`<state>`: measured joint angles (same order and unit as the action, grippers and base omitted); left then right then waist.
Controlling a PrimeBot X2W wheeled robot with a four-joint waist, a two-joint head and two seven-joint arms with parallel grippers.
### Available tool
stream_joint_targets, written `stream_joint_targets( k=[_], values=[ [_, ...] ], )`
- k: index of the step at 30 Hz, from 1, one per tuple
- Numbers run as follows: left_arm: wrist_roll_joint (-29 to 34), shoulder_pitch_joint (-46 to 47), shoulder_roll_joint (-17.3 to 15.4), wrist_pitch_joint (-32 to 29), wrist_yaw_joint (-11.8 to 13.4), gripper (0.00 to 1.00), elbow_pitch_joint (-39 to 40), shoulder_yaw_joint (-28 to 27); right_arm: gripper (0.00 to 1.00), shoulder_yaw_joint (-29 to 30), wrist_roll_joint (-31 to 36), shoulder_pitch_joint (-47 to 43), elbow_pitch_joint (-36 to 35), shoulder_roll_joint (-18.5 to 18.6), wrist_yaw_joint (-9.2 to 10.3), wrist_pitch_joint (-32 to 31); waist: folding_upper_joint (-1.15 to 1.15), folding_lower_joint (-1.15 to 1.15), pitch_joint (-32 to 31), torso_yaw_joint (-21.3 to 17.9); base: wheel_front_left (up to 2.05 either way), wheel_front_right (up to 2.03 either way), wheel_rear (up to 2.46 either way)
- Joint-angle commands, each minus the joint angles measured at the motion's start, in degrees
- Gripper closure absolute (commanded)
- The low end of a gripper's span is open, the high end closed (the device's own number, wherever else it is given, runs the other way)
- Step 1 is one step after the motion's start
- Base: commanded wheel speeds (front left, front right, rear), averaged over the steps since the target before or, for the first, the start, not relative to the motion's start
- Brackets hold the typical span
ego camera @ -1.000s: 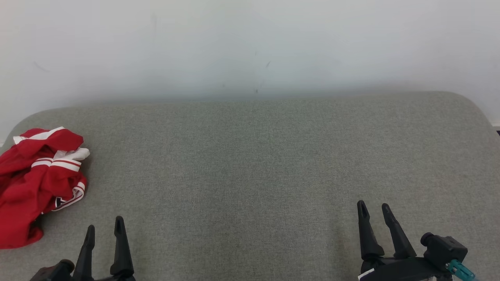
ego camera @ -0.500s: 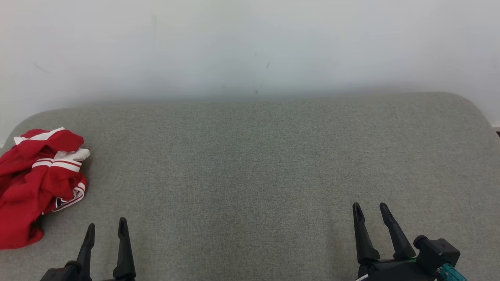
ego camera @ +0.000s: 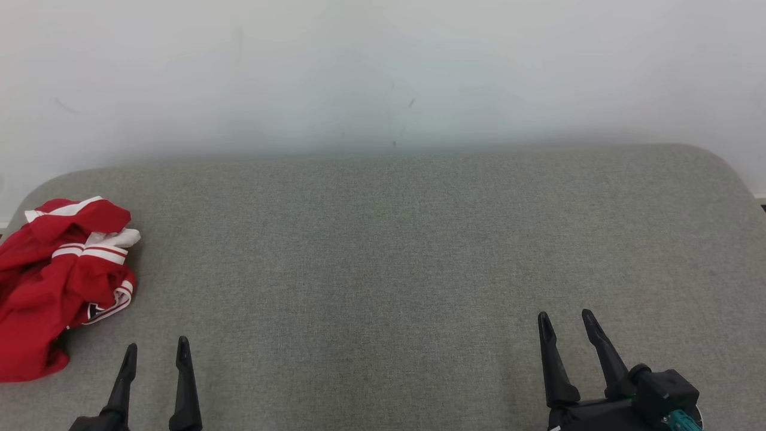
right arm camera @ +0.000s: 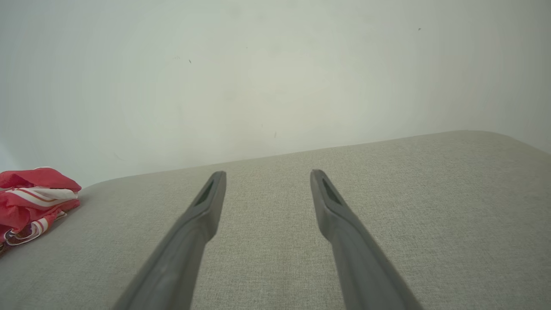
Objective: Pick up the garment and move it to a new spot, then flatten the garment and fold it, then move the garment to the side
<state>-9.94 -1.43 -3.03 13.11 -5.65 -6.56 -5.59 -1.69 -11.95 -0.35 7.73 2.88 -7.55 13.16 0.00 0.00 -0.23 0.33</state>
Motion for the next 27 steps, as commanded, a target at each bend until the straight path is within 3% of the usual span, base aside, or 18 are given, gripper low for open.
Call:
stream_joint_targets(
  k=[1,17,27],
  values=[
    [1.22,-0.8,0.02,0.62,-0.25,0.0,0.38,-0.37,0.0,-0.08,1.28,-0.62,-0.48,-0.01,0.1,0.57,0.0,0.0,0.01,0.06,0.0,0.0,0.0],
    [8.03,-1.41,0.09,2.24,-0.82,0.0,-0.66,-0.47,0.0,0.61,6.86,-1.05,-0.07,-0.02,0.12,2.18,0.0,0.0,0.24,-0.06,0.0,0.0,0.0],
    [8.0,-0.67,0.13,2.14,-0.79,0.0,-1.55,-0.11,0.0,1.28,6.38,-0.85,0.75,-0.02,0.12,2.03,0.0,0.0,0.21,-0.46,0.0,0.0,0.0]
  ],
)
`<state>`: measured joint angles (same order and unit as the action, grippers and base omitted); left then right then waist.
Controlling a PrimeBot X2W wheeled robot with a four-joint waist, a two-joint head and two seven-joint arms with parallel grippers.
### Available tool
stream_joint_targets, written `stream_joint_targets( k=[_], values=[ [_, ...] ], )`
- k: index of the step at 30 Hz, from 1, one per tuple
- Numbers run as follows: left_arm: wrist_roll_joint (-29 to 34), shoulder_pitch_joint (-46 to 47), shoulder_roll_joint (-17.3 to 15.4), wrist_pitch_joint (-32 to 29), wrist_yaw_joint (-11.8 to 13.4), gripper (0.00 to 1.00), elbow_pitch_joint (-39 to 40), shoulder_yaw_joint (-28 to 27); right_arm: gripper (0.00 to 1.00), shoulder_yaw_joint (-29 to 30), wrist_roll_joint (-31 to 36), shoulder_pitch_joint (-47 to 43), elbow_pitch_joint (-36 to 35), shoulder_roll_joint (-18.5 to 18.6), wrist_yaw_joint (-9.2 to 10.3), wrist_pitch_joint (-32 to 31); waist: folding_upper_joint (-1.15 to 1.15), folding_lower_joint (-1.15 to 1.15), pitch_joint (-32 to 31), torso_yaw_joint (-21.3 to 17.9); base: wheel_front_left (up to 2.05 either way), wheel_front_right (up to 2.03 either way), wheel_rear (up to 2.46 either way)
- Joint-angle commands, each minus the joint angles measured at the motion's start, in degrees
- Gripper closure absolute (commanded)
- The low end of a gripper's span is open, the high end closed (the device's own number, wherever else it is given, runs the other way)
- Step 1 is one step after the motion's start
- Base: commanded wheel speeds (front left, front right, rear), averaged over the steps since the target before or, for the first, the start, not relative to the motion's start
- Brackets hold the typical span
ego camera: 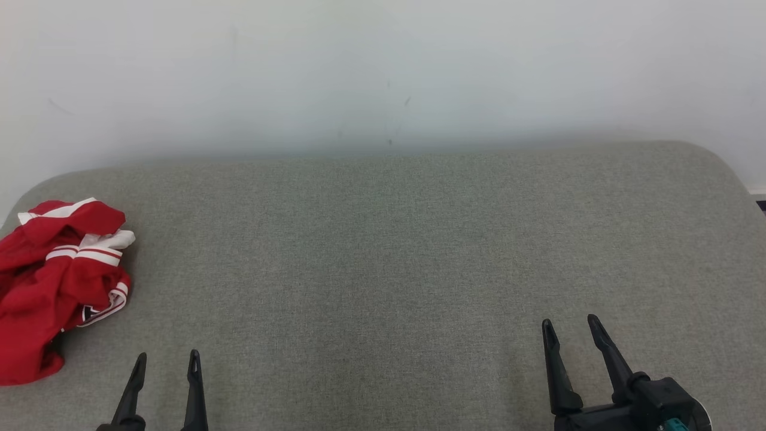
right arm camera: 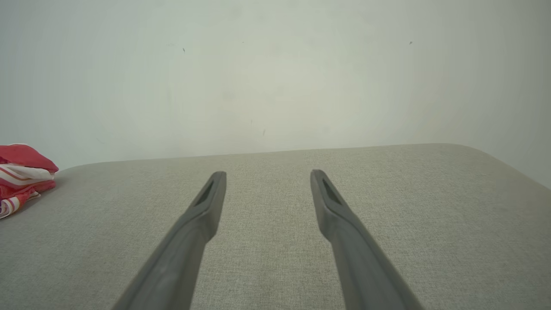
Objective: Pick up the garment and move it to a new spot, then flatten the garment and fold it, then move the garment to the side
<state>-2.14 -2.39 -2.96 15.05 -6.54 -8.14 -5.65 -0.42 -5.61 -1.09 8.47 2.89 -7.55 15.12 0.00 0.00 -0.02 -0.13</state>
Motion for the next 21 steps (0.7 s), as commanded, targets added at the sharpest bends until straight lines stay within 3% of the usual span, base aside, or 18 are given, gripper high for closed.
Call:
stream_joint_targets(
  k=[1,21],
  values=[
    [0.06,0.29,0.05,0.2,0.2,0.0,-0.17,-0.2,0.0,0.11,-0.12,-0.12,0.23,-0.03,0.12,0.06,0.0,0.0,-0.02,-0.05,0.0,0.0,0.0],
    [0.43,0.38,0.06,0.2,0.41,0.0,-2.78,-0.9,0.0,0.07,-0.75,1.08,4.39,-0.03,0.12,0.05,0.0,0.0,-0.8,-0.15,0.0,0.0,0.0]
  ],
)
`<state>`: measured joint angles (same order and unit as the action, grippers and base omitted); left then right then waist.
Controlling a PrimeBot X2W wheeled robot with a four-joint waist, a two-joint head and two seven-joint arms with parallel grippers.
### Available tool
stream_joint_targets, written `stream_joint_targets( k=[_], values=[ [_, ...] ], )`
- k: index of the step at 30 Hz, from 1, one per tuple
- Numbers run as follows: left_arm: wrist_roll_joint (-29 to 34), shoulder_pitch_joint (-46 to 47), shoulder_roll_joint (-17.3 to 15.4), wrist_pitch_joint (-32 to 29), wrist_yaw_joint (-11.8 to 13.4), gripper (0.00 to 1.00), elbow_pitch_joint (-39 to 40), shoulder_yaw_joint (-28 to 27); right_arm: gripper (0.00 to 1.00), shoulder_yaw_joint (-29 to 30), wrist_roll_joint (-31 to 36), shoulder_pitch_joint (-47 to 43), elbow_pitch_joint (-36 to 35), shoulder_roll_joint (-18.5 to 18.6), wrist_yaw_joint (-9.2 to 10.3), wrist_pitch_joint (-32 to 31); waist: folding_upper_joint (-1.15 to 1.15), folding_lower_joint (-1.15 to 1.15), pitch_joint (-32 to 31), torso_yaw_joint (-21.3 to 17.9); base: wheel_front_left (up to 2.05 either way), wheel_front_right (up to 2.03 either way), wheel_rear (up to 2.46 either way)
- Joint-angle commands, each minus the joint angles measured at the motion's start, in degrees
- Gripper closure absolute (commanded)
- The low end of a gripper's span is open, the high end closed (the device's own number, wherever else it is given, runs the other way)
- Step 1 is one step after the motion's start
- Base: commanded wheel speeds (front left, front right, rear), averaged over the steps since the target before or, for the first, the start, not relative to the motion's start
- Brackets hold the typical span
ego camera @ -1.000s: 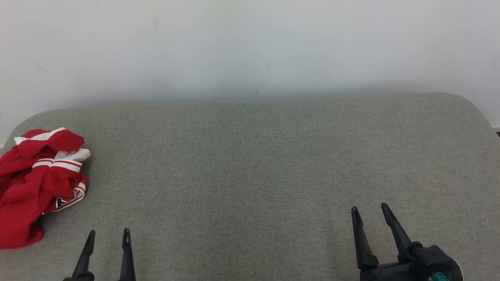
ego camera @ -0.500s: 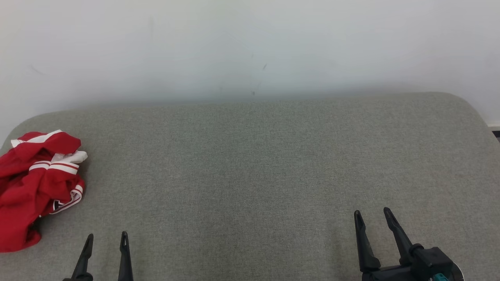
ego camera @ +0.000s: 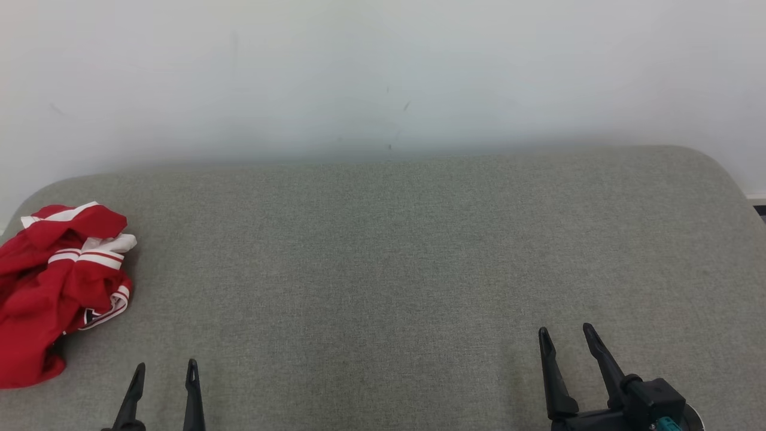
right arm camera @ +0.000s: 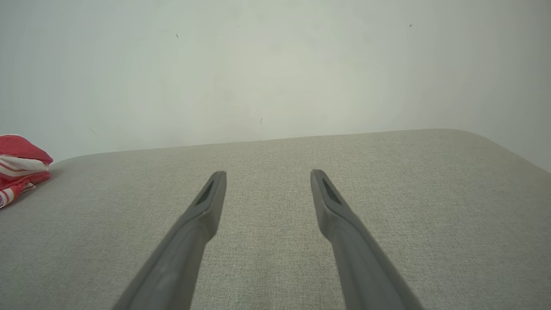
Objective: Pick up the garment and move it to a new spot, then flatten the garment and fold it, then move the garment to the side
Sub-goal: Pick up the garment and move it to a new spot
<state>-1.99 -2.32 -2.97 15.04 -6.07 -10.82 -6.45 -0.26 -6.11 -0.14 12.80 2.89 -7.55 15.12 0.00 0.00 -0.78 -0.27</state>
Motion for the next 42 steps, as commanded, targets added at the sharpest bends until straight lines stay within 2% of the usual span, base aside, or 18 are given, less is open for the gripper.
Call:
stream_joint_targets(
  k=[1,21,42],
  values=[
    [0.16,0.35,0.07,0.21,-0.08,0.0,-0.29,-0.06,0.0,-0.1,-0.22,0.28,0.34,-0.03,0.12,0.05,0.0,0.0,-0.12,-0.03,0.0,0.0,0.0],
    [-0.84,1.14,-0.17,0.21,0.42,0.0,-5.12,0.26,0.0,0.12,-0.23,1.15,4.0,-0.03,0.12,0.05,0.0,0.0,-1.33,0.05,0.0,0.0,0.0],
    [-1.7,0.75,-0.54,0.21,0.67,0.0,-5.75,-0.32,0.0,0.18,-0.88,0.8,4.93,-0.04,0.12,0.05,0.0,0.0,-1.28,0.92,0.0,0.0,0.0]
  ],
)
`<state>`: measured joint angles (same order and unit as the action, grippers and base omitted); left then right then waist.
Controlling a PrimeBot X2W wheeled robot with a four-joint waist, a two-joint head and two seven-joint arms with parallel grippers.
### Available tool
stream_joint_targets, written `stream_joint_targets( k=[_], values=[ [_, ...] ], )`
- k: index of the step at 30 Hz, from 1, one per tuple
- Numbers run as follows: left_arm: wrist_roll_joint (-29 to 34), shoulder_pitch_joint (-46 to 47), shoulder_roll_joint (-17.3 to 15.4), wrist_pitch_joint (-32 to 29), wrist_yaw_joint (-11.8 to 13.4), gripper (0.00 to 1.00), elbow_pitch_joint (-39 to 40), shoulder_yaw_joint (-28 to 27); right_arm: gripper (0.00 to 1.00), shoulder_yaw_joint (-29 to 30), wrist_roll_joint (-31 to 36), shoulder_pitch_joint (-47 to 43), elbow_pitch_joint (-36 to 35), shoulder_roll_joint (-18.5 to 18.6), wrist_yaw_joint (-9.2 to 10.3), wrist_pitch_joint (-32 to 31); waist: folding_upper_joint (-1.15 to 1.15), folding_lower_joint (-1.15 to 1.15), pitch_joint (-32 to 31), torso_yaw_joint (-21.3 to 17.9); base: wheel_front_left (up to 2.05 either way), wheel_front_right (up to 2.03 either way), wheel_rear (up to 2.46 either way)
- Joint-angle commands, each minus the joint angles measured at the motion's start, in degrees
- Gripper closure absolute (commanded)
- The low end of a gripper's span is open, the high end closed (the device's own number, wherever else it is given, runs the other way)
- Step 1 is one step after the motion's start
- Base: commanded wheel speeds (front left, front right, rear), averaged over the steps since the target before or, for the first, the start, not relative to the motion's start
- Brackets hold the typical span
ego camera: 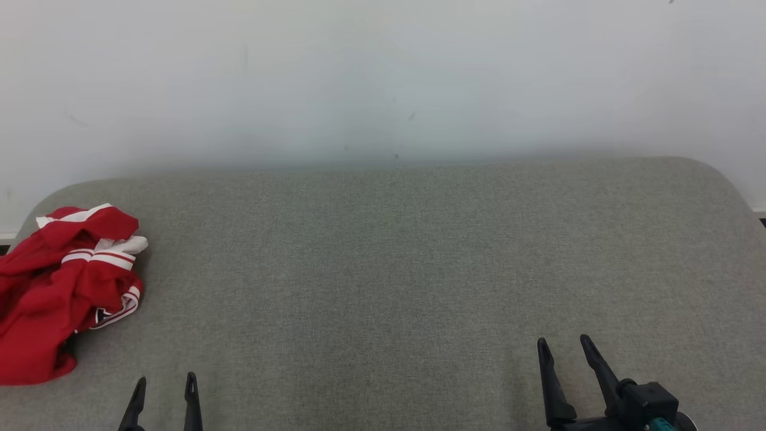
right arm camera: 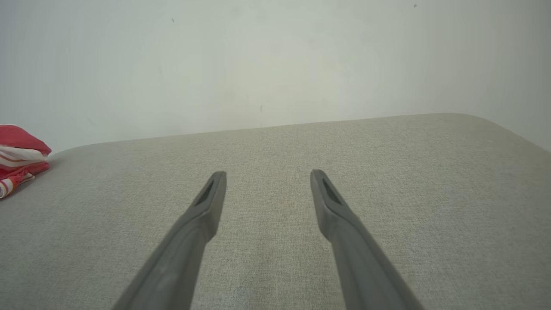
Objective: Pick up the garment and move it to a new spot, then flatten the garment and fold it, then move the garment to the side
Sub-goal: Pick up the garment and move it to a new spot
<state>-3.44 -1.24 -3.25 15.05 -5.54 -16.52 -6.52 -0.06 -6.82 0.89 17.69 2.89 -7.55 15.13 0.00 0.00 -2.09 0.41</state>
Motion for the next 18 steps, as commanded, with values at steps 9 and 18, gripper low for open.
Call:
stream_joint_targets(
  k=[9,18],
  values=[
    [-0.64,-0.28,-0.27,0.21,0.92,0.0,-0.04,-0.52,0.0,-0.25,-0.71,-0.44,0.31,-0.04,0.12,0.04,0.0,0.0,0.3,4.35,0.0,0.0,0.0],
    [-1.54,-0.34,-0.38,0.21,1.47,0.0,0.31,-2.15,0.0,0.11,-1.18,-0.78,0.57,-0.04,0.12,0.04,0.0,0.0,0.4,11.22,0.0,0.0,0.0]
  ],
)
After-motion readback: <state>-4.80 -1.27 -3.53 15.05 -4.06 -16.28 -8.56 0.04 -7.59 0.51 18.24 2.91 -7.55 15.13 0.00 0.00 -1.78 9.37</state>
